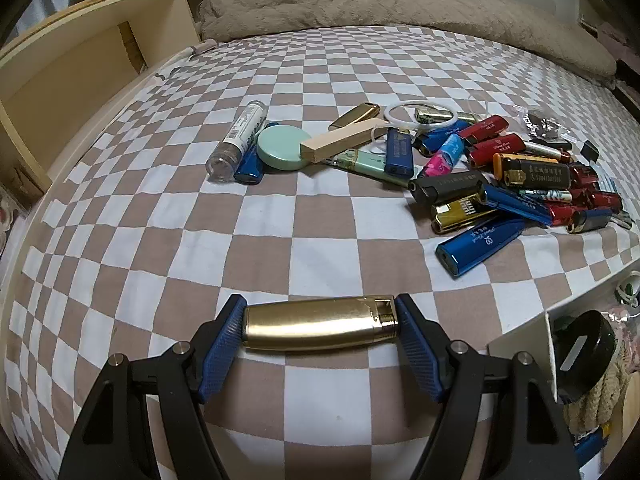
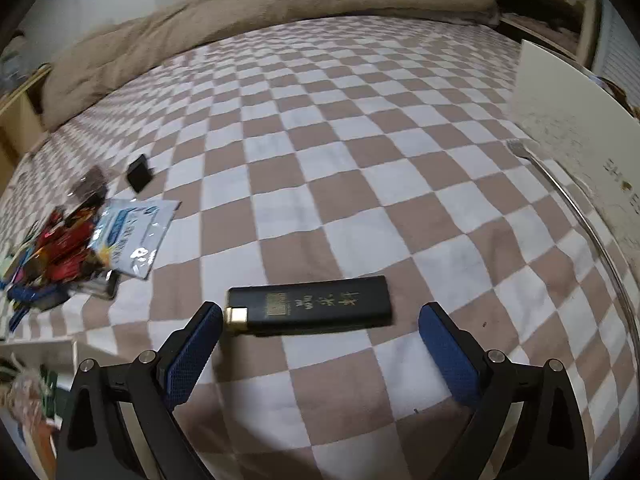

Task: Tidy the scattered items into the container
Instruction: 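Lift the gold lighter with the left tool while the right tool regrips the black lighter, then carry the gold and black lighters over the white tray with both tools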

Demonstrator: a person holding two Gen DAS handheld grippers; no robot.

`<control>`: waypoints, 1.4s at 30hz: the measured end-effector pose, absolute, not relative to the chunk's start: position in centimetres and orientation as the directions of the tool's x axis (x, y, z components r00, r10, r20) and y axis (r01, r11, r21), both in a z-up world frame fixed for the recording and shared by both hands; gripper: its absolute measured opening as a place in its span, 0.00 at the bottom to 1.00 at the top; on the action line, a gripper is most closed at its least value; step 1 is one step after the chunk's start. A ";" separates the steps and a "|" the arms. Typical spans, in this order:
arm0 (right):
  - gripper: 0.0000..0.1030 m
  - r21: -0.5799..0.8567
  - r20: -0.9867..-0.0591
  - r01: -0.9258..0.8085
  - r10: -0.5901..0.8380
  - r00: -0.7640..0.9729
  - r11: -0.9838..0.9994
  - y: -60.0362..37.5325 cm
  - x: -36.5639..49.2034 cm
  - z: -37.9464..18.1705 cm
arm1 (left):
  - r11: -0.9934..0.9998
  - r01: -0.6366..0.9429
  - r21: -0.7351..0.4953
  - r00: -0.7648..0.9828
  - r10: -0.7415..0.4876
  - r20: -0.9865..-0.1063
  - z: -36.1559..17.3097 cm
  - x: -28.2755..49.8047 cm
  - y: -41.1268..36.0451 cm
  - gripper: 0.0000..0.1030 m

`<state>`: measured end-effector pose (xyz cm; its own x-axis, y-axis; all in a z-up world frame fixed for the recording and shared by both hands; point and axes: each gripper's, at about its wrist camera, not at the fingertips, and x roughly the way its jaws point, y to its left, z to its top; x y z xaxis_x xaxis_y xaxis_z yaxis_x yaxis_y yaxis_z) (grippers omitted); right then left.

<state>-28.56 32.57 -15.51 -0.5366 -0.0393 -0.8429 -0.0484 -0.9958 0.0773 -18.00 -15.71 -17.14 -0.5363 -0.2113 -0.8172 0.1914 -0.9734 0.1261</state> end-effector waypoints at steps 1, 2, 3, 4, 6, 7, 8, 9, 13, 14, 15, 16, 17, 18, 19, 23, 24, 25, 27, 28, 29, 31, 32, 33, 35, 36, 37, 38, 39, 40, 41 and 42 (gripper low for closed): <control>0.94 0.070 -0.842 -0.030 -0.043 -0.538 -0.997 32.5 -28.5 -15.5 | -0.973 0.195 0.122 -0.537 -0.210 -0.817 -17.1 -18.0 -15.8 0.73; 0.92 0.058 -0.840 -0.011 -0.043 -0.542 -0.998 32.3 -28.5 -15.5 | -0.973 0.199 0.121 -0.537 -0.211 -0.816 -17.1 -18.0 -15.8 0.73; 0.84 0.046 -0.837 0.006 -0.042 -0.545 -0.999 32.2 -28.4 -15.6 | -0.972 0.203 0.120 -0.538 -0.213 -0.816 -17.0 -18.0 -15.8 0.73; 0.80 0.038 -0.835 0.018 -0.042 -0.548 -0.999 32.1 -28.4 -15.6 | -0.971 0.208 0.118 -0.538 -0.214 -0.815 -17.0 -18.0 -15.9 0.73; 0.80 0.037 -0.833 0.026 -0.045 -0.552 -0.999 32.1 -28.2 -15.6 | -0.970 0.213 0.113 -0.538 -0.213 -0.816 -16.9 -18.0 -16.0 0.73; 0.80 0.037 -0.832 0.026 -0.045 -0.553 -0.999 32.1 -28.2 -15.7 | -0.970 0.215 0.111 -0.537 -0.212 -0.816 -16.9 -18.0 -16.1 0.73; 0.80 0.040 -0.831 0.026 -0.048 -0.555 -0.999 32.2 -28.1 -15.7 | -0.970 0.216 0.110 -0.537 -0.212 -0.817 -16.9 -18.0 -16.1 0.73; 0.79 0.044 -0.830 0.026 -0.051 -0.555 -0.999 32.2 -28.1 -15.7 | -0.970 0.217 0.110 -0.536 -0.213 -0.817 -16.9 -18.0 -16.1 0.73; 0.79 0.048 -0.832 0.026 -0.055 -0.553 -0.998 32.1 -28.1 -15.6 | -0.968 0.224 0.115 -0.535 -0.221 -0.816 -16.9 -18.0 -15.9 0.73; 0.79 0.049 -0.831 0.025 -0.055 -0.553 -0.998 32.1 -27.7 -15.6 | -0.967 0.225 0.116 -0.534 -0.222 -0.816 -16.9 -18.0 -15.8 0.73; 0.79 0.051 -0.831 0.023 -0.056 -0.553 -0.998 32.1 -27.5 -15.5 | -0.967 0.227 0.116 -0.534 -0.223 -0.816 -16.8 -18.0 -15.8 0.73; 0.79 0.057 -0.832 0.022 -0.059 -0.552 -0.998 32.0 -27.6 -15.5 | -0.966 0.230 0.114 -0.534 -0.223 -0.816 -16.8 -18.0 -15.8 0.73; 0.79 0.065 -0.831 0.020 -0.065 -0.552 -0.998 32.0 -27.6 -15.4 | -0.966 0.233 0.113 -0.534 -0.224 -0.815 -16.7 -17.9 -15.8 0.73; 0.79 0.074 -0.830 0.019 -0.072 -0.553 -0.997 32.1 -27.4 -15.2 | -0.965 0.237 0.109 -0.536 -0.223 -0.814 -16.6 -17.8 -15.8 0.73; 0.79 0.083 -0.828 0.018 -0.079 -0.555 -0.996 32.1 -27.2 -15.0 | -0.965 0.240 0.104 -0.538 -0.221 -0.813 -16.5 -17.7 -15.7 0.73; 0.79 0.101 -0.810 0.016 -0.092 -0.579 -0.995 32.0 -26.4 -14.1 | -0.967 0.244 0.072 -0.559 -0.202 -0.804 -15.7 -17.2 -15.5 0.73; 0.79 0.107 -0.804 0.018 -0.097 -0.587 -0.994 32.0 -26.2 -13.8 | -0.966 0.247 0.069 -0.566 -0.202 -0.799 -15.4 -17.1 -15.5 0.73; 0.79 0.114 -0.797 0.020 -0.103 -0.595 -0.993 31.9 -25.9 -13.6 | -0.966 0.251 0.067 -0.573 -0.204 -0.794 -15.2 -16.9 -15.4 0.73; 0.79 0.128 -0.784 0.027 -0.118 -0.610 -0.991 31.8 -25.5 -13.1 | -0.964 0.258 0.059 -0.589 -0.206 -0.782 -14.6 -16.6 -15.3 0.73; 0.79 0.135 -0.777 0.029 -0.124 -0.617 -0.990 31.8 -25.3 -12.8 | -0.963 0.264 0.057 -0.596 -0.209 -0.775 -14.2 -16.4 -15.2 0.73; 0.79 0.142 -0.770 0.031 -0.130 -0.625 -0.989 31.8 -25.1 -12.6 | -0.961 0.270 0.057 -0.603 -0.214 -0.769 -13.9 -16.2 -15.1 0.73; 0.79 0.152 -0.753 0.032 -0.137 -0.644 -0.988 31.7 -24.6 -11.9 | -0.959 0.278 0.054 -0.622 -0.223 -0.750 -13.1 -15.7 -14.7 0.73; 0.79 0.157 -0.743 0.032 -0.139 -0.655 -0.987 31.7 -24.3 -11.6 | -0.959 0.279 0.051 -0.631 -0.223 -0.743 -12.8 -15.5 -14.6 0.73; 0.79 0.162 -0.734 0.035 -0.144 -0.664 -0.986 31.6 -24.1 -11.3 | -0.959 0.279 0.046 -0.642 -0.222 -0.734 -12.5 -15.3 -14.4 0.73; 0.79 0.170 -0.718 0.041 -0.152 -0.679 -0.985 31.4 -23.6 -10.7 | -0.960 0.277 0.036 -0.660 -0.217 -0.719 -11.9 -14.7 -14.1 0.73; 0.79 0.171 -0.712 0.044 -0.154 -0.685 -0.984 31.3 -23.5 -10.4 | -0.961 0.275 0.032 -0.669 -0.215 -0.712 -11.6 -14.4 -13.9 0.73; 0.79 0.171 -0.704 0.048 -0.156 -0.693 -0.984 31.2 -23.2 -10.1 | -0.962 0.272 0.028 -0.678 -0.212 -0.704 -11.3 -14.1 -13.8 0.73; 0.79 0.172 -0.696 0.052 -0.159 -0.700 -0.984 31.1 -22.9 -9.8 | -0.963 0.269 0.024 -0.685 -0.209 -0.698 -11.0 -13.8 -13.6 0.73; 0.79 0.173 -0.691 0.056 -0.161 -0.705 -0.983 31.2 -22.5 -9.6 | -0.964 0.266 0.023 -0.693 -0.208 -0.691 -10.7 -13.5 -13.4 0.73; 0.79 0.174 -0.684 0.062 -0.165 -0.711 -0.983 31.1 -22.3 -9.3 | -0.965 0.263 0.022 -0.700 -0.206 -0.684 -10.5 -13.2 -13.2 0.73; 0.79 0.176 -0.678 0.067 -0.171 -0.715 -0.982 31.0 -22.1 -9.1 | -0.966 0.259 0.021 -0.706 -0.204 -0.679 -10.2 -12.9 -13.0 0.73; 0.79 0.184 -0.673 0.073 -0.180 -0.717 -0.980 31.0 -21.8 -8.8 | -0.967 0.255 0.018 -0.712 -0.201 -0.673 -10.0 -12.6 -12.8 0.73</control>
<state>-21.83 30.95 -8.83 -0.7175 -0.1799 -0.6730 0.0727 -0.9801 0.1845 -12.64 -12.83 -9.99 -0.7118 -0.2007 -0.6731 0.2553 -0.9667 0.0183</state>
